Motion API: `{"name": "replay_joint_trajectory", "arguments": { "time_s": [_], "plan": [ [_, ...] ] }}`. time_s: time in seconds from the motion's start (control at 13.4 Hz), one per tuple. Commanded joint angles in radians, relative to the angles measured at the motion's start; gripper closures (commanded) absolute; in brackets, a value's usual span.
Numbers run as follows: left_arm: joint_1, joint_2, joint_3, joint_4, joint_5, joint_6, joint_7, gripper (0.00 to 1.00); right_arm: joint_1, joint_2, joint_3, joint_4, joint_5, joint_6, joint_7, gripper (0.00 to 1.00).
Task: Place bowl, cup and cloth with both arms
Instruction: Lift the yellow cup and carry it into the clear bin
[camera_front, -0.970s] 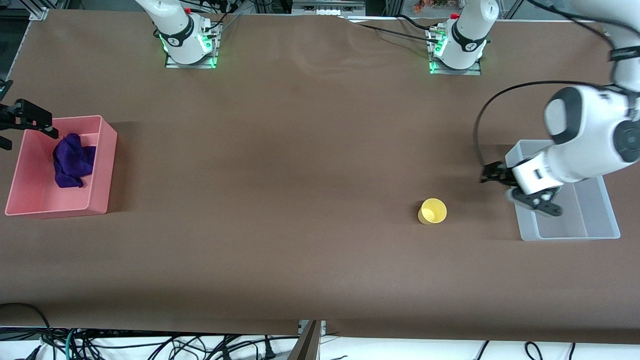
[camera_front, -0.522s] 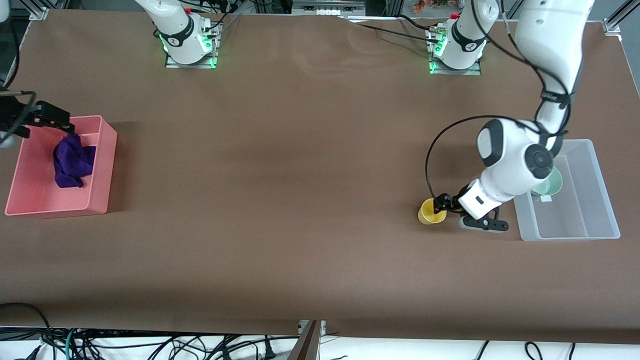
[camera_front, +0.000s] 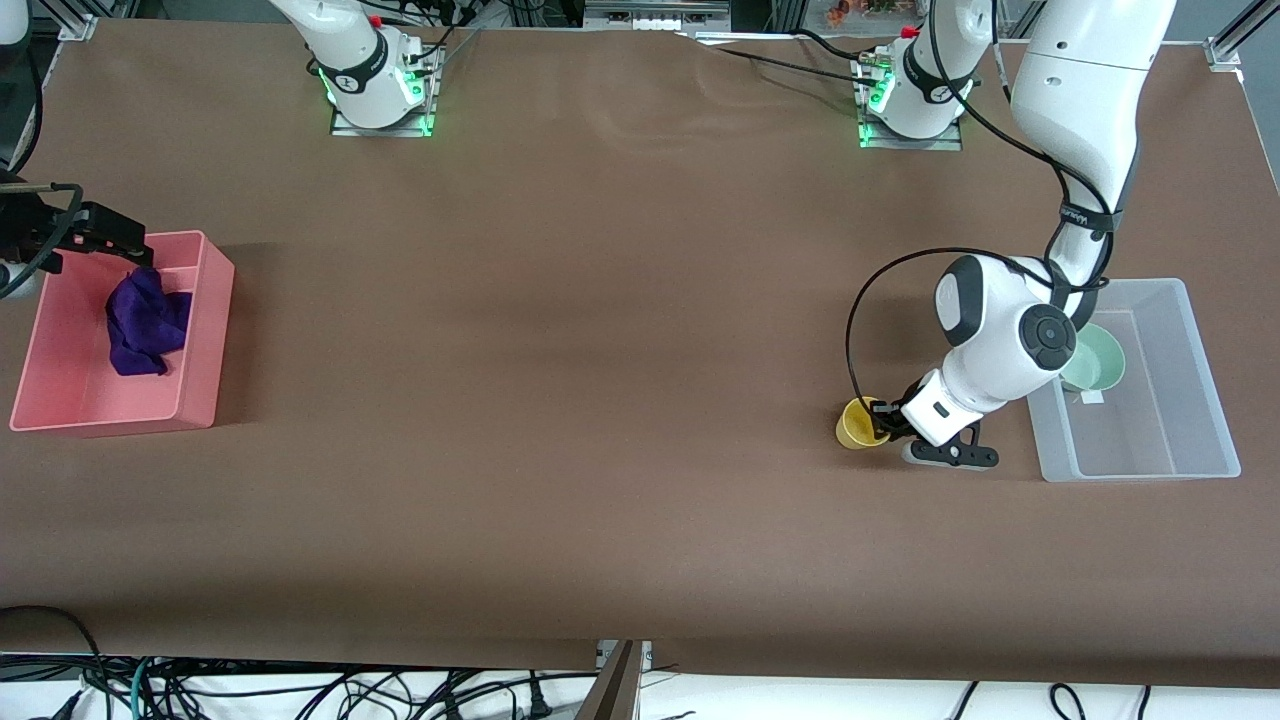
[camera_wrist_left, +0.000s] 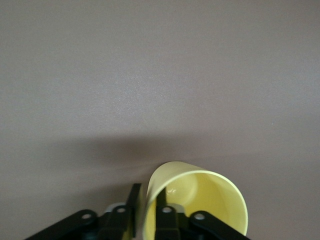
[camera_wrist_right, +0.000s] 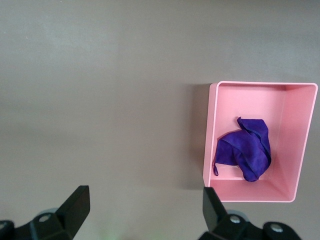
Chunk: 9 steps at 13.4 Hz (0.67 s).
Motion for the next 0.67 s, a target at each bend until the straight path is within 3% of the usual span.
{"name": "replay_joint_trajectory", "arguments": {
  "time_s": [0.0,0.22,0.37,0.6],
  "plan": [
    [-0.014,-0.040,0.016,-0.001,-0.012,-0.040,0.007,1.00,0.005,0.016,0.002,0.039,-0.011,-0.027,0.013,0.00],
    [0.000,-0.134,0.017,0.022,0.008,-0.234,0.006,1.00,0.003,0.018,-0.001,0.039,-0.011,-0.029,0.011,0.00],
    [0.047,-0.207,0.019,0.069,0.147,-0.416,0.009,1.00,0.003,0.018,0.000,0.039,-0.011,-0.029,0.013,0.00],
    [0.126,-0.281,0.032,0.097,0.227,-0.561,0.201,1.00,0.003,0.016,0.003,0.039,-0.011,-0.029,0.013,0.00]
  ]
}}
